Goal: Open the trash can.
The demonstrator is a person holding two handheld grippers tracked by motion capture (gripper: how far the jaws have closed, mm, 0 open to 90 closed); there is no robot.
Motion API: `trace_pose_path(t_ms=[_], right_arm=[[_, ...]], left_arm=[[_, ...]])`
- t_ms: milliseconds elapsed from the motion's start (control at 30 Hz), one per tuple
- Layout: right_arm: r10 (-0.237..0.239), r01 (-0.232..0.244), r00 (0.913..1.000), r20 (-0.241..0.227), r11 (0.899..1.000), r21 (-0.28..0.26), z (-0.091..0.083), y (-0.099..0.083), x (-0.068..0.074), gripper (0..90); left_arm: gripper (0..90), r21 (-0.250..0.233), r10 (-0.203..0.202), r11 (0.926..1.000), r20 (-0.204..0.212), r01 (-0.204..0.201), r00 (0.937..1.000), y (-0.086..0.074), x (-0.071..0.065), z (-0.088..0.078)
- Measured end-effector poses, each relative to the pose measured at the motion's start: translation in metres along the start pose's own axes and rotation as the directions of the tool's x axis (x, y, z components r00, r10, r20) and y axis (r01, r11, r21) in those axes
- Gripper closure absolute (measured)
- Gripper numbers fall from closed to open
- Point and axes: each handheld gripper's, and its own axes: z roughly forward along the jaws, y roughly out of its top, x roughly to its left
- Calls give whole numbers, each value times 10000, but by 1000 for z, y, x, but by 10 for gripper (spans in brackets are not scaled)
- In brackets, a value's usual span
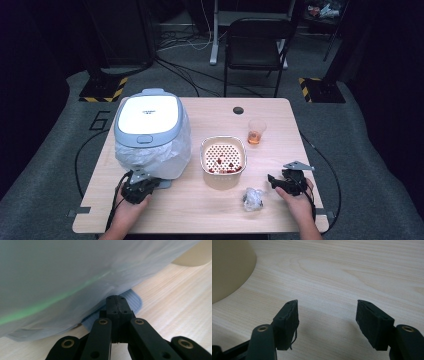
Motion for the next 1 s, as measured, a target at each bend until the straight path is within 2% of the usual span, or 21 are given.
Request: trace_pose_path(t_ms=[67,200,233,267,333,367,400,433,500,567,633,700,767,833,900,1000], right_arm=[[-21,21,10000,-19,10000,-5,-1,0,0,340],[27,-28,10000,-92,10000,-72,-4,1,1,340],[-11,9,9999,-161,9999,-128,-6,2,1,339],[-25,23,9999,-119,9999,-157,-7,2,2,339],[-60,57,9998,-199,9998,-184,-9,3,2,333],[-37,26,9992,-408,9996,-274,-13,4,5,316],[-37,26,9992,-408,9996,-274,-13,4,5,316],[-113,100,9989,-456,9995,-294,-15,5,6,307],[-220,194,9975,-677,9991,-382,-19,7,12,279],[-379,349,9962,-783,9986,-399,-24,10,17,265],[-621,567,9917,-1130,9971,-502,-30,14,25,256],[-695,638,9903,-1199,9967,-507,-31,15,27,256],[-815,750,9862,-1439,9959,-503,-34,16,32,257],[-1144,1074,9782,-1733,9930,-495,-36,18,38,256],[-1146,1074,9769,-1805,9930,-496,-37,18,40,256],[-1310,1229,9704,-2029,9911,-521,-41,17,46,255]], left_arm=[[900,-77,-73,9999,76,73,9999,-1,2,1],[900,84,-98,9999,141,97,9999,-2,3,3],[900,110,-235,9997,190,233,9995,-4,3,5],[900,150,-366,9992,131,364,9992,-5,2,5],[900,247,-384,9990,71,382,9992,-6,0,7],[900,342,-102,9994,86,99,9999,-5,2,7],[900,342,-102,9994,86,99,9999,-5,2,7],[900,281,-664,9974,106,661,9977,-6,1,9],[900,241,-957,9952,277,950,9950,-6,3,9],[900,266,-856,9960,274,848,9960,-7,3,9],[900,203,-839,9963,341,833,9959,-7,2,10],[900,263,-750,9969,302,742,9967,-6,2,9],[900,260,-825,9963,196,820,9964,-6,0,9],[900,305,-718,9970,277,710,9970,-6,1,9],[900,299,-775,9966,253,767,9967,-6,1,9],[900,275,-751,9969,316,743,9967,-6,2,9]])
